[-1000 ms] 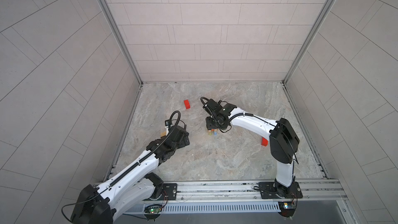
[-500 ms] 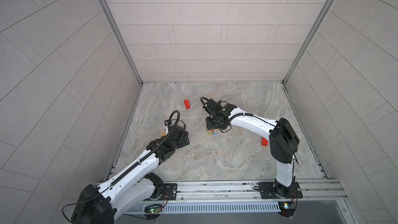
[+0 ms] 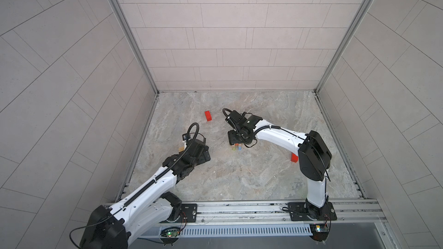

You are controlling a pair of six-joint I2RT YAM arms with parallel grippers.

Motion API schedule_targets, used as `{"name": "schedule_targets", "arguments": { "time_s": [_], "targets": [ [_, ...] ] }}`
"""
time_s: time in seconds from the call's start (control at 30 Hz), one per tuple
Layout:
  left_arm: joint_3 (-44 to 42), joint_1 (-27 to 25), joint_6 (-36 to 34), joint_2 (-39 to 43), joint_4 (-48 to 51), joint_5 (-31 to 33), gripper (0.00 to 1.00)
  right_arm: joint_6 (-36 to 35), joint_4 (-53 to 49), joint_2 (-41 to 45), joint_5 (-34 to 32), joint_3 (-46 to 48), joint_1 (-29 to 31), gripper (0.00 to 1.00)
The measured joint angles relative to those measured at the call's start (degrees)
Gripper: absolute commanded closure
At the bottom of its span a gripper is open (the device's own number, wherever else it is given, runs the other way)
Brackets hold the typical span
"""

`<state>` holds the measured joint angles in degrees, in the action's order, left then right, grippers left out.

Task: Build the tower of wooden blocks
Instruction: 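Lower the orange block onto the stack top and open the right gripper, then raise the right gripper from the stack while the left gripper reaches toward the red block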

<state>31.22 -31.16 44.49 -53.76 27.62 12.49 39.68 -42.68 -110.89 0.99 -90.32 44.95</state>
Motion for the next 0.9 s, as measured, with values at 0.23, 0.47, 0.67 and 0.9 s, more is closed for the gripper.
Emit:
{"name": "schedule_targets", "arguments": {
  "time_s": [0.23, 0.47, 0.67, 0.9],
  "targets": [
    [0.0, 0.28, -0.57, 0.35, 0.07, -0.55, 0.0, -0.46, 0.02, 0.0, -0.2, 0.0, 0.0, 0.21],
    [1.66, 0.42, -1.44, 0.83, 2.27, -0.24, 0.0, -1.31, 0.92, 1.84, -0.42, 0.79, -0.04, 0.19],
    [7.98, 2.36, -1.38, -1.29, 5.18, -0.07, 0.02, -2.84, 1.4, 6.32, -0.44, 0.92, -0.46, 0.19],
    [18.36, 4.22, -3.23, -9.09, 7.82, -1.05, 0.08, -6.03, 2.05, 15.65, -0.33, 4.07, -2.05, 0.14]
  ]
}}
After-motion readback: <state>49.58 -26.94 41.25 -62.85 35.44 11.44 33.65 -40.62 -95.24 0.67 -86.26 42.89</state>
